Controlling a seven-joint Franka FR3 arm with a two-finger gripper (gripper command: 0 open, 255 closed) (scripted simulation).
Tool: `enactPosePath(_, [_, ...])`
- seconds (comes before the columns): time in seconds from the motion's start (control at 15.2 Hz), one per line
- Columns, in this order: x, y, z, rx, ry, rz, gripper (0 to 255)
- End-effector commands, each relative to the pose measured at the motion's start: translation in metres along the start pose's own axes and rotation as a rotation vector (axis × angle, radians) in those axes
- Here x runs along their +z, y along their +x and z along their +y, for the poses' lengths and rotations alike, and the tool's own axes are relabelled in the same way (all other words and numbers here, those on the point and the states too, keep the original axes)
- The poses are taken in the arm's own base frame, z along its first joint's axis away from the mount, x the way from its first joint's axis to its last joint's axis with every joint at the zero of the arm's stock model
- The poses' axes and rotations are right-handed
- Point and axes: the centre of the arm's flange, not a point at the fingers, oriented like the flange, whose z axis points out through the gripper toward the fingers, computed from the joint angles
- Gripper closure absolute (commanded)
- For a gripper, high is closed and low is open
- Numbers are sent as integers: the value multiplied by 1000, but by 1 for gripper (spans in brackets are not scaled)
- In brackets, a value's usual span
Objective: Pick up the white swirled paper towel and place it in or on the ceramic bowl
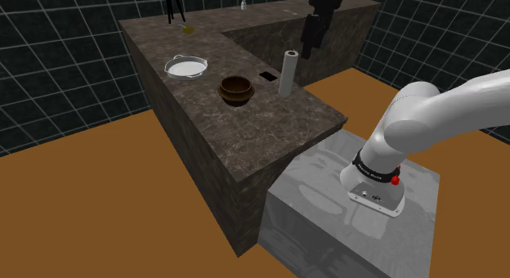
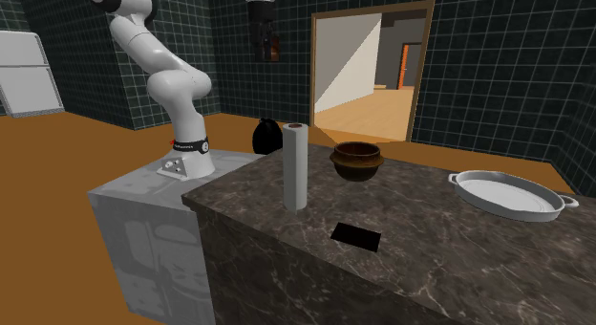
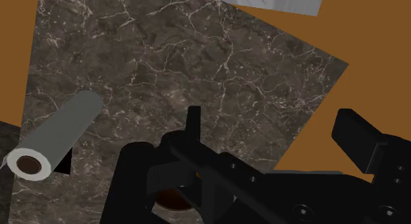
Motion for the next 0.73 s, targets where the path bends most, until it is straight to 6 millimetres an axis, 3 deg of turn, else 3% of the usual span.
enactPosePath(0.0, [0,0,0,0,0,0,0])
enactPosePath(0.66, [52,47,102,132,-24,78,0])
